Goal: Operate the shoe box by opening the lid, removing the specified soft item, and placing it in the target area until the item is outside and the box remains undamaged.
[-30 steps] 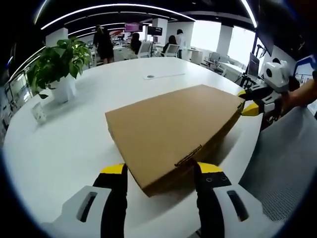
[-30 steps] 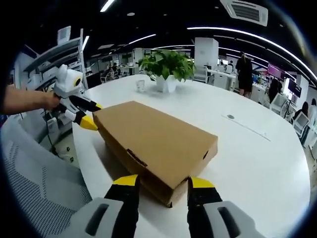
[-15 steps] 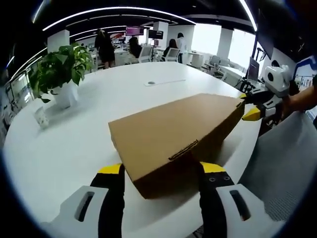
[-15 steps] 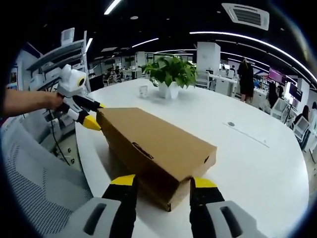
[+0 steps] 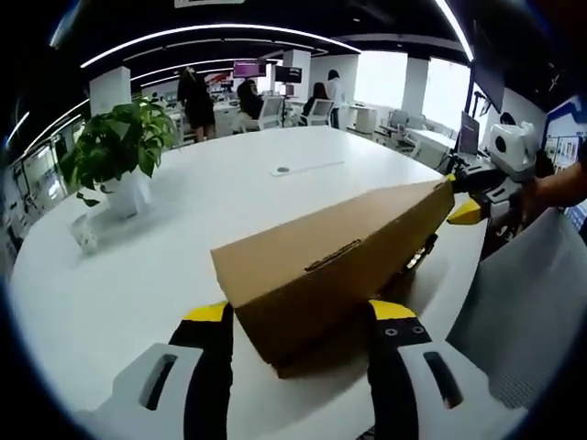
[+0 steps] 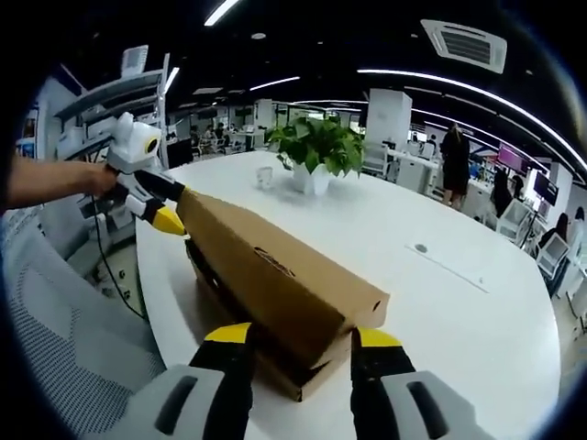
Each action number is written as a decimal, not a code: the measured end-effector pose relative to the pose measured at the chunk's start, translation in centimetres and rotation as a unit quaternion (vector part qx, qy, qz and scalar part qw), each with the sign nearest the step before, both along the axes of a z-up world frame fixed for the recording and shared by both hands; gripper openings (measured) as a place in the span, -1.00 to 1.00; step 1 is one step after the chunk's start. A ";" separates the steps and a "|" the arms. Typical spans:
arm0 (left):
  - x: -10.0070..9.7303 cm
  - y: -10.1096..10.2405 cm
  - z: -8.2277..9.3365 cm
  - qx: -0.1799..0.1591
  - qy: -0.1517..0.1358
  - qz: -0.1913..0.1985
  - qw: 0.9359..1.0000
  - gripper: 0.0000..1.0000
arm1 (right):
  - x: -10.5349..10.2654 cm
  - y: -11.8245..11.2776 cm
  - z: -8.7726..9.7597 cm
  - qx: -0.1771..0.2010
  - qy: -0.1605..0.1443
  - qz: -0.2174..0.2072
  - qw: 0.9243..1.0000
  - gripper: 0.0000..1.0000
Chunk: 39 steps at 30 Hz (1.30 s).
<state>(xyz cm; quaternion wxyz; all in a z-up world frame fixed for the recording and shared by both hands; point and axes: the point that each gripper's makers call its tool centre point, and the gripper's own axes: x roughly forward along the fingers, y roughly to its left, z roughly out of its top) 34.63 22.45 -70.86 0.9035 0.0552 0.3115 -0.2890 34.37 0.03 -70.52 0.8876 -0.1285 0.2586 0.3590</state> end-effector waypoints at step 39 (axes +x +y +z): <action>4.1 1.3 3.4 0.015 -0.056 0.022 0.998 -0.22 | 3.6 -0.2 3.7 0.016 -0.037 -0.010 0.999 -0.30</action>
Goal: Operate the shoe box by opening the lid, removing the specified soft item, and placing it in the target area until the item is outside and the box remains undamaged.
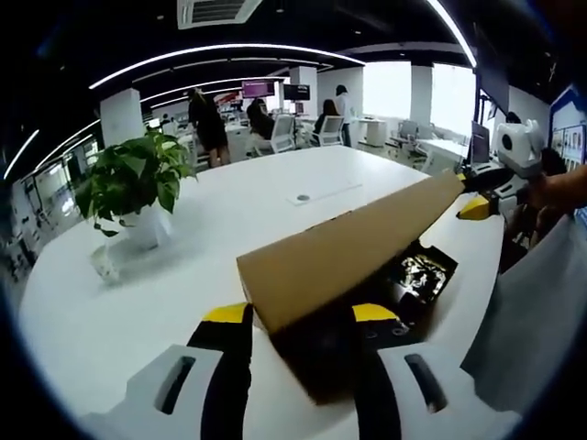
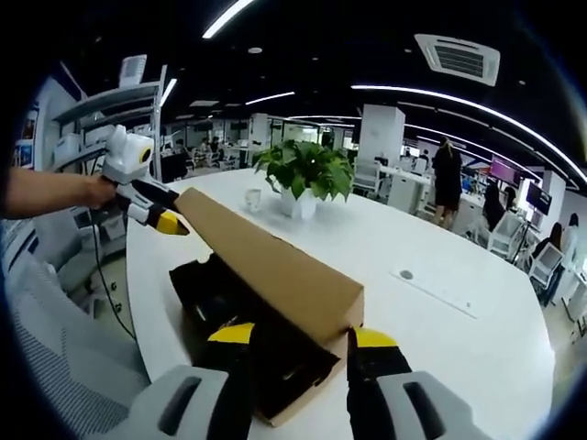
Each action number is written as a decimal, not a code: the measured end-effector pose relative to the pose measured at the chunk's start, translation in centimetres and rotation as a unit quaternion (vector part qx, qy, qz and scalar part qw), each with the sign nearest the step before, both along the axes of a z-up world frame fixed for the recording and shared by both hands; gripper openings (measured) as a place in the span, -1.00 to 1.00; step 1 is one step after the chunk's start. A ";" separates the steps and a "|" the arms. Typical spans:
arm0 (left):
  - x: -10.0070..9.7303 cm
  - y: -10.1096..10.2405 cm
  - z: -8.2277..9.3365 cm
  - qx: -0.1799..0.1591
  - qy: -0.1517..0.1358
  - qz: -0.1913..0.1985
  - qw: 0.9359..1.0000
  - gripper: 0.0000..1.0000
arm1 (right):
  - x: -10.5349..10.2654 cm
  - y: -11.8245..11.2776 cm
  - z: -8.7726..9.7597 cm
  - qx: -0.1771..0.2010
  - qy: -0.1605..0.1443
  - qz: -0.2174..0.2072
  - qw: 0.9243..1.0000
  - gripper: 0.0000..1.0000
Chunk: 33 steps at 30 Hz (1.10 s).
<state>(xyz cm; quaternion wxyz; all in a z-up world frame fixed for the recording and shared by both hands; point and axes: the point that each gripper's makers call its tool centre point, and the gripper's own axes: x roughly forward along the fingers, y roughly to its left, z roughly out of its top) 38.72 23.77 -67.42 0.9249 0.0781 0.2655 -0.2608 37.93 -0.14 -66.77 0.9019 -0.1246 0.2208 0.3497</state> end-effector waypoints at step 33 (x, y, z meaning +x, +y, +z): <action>4.5 1.5 1.9 0.026 -0.019 0.020 0.999 -0.69 | 4.3 -0.2 1.9 0.005 -0.017 -0.016 1.000 -0.33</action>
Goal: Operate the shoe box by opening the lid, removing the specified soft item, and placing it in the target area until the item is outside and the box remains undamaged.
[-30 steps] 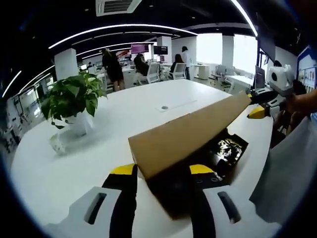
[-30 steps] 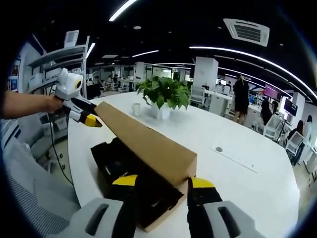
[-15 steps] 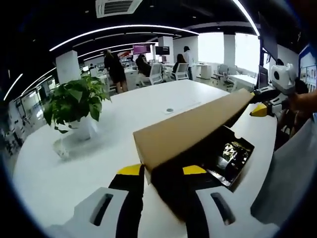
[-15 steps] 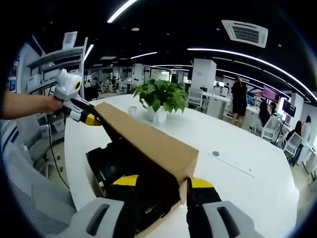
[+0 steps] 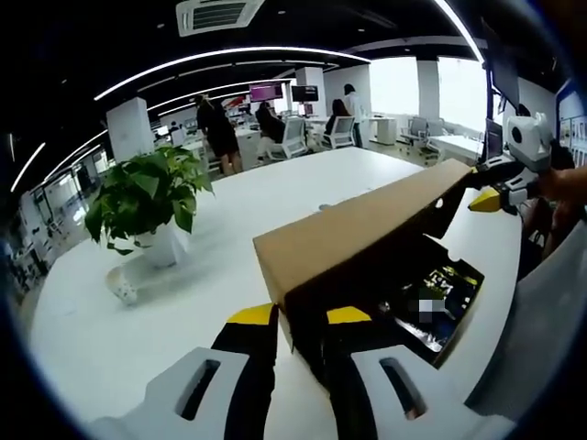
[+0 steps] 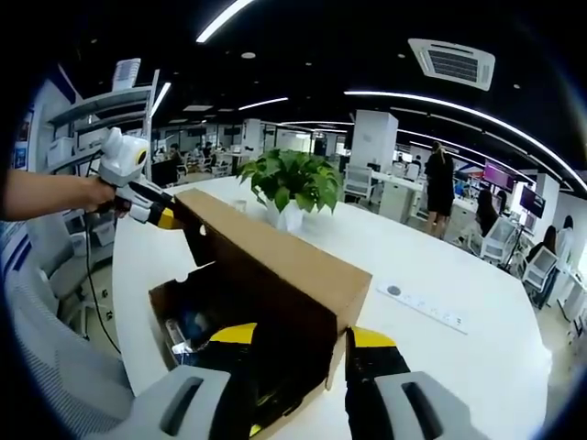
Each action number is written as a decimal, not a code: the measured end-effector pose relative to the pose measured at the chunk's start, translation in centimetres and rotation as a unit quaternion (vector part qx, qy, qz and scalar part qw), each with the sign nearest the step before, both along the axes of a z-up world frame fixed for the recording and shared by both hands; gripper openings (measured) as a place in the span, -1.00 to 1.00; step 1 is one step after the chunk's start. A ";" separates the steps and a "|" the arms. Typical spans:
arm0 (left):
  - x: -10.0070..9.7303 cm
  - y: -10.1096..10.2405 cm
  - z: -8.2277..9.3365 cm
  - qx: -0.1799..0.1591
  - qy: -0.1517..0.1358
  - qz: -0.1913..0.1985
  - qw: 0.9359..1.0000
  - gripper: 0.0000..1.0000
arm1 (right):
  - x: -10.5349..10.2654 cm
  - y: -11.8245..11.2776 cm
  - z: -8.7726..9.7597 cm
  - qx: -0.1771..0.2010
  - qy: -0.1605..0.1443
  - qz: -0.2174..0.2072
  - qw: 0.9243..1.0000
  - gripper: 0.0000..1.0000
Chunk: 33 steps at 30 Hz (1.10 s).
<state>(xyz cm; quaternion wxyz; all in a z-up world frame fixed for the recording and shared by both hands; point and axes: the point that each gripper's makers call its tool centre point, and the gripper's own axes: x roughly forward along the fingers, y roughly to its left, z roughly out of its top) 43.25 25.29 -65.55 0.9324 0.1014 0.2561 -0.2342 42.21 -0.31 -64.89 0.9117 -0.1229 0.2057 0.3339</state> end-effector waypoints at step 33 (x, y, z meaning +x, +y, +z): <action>3.0 1.0 0.4 0.009 0.000 0.026 1.000 -0.95 | 2.8 -0.9 -2.7 -0.047 -0.010 -0.009 0.999 -0.44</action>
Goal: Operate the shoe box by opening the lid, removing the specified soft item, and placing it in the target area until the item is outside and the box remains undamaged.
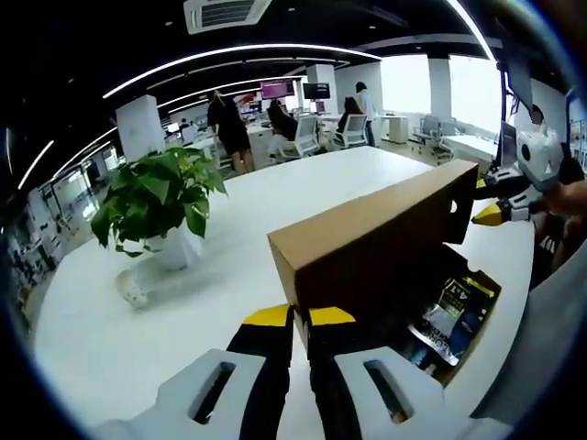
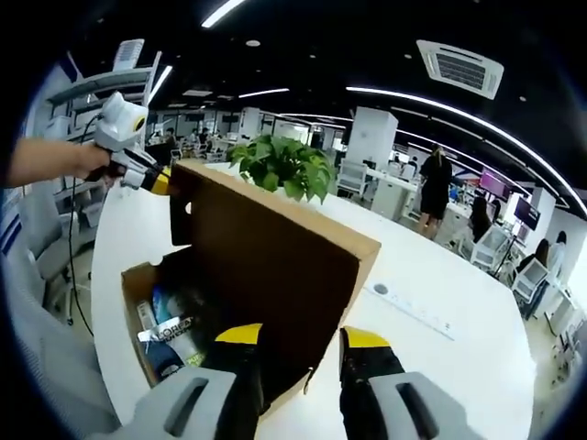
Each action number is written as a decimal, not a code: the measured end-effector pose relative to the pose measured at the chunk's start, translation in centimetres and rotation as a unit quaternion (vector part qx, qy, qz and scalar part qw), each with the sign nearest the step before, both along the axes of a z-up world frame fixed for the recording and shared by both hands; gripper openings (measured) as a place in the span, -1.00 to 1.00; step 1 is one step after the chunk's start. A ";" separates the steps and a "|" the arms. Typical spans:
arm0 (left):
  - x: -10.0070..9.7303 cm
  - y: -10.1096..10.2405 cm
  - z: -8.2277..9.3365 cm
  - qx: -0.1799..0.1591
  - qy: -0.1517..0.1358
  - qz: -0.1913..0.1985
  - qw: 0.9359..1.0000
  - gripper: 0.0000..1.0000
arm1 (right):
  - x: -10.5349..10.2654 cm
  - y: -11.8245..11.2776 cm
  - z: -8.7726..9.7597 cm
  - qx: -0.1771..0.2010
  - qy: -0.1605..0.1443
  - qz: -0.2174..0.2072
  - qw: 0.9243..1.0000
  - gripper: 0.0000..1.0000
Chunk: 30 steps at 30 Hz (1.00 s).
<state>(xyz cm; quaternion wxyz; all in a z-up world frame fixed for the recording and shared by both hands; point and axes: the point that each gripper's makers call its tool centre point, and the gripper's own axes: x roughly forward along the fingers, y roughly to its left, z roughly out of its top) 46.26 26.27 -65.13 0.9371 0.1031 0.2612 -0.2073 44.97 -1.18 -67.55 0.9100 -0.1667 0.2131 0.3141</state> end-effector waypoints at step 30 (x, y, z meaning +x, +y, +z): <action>2.0 -0.2 0.1 0.001 0.010 -0.007 1.000 -0.96 | 1.1 -1.8 -5.6 -0.001 0.057 -0.049 0.997 -0.96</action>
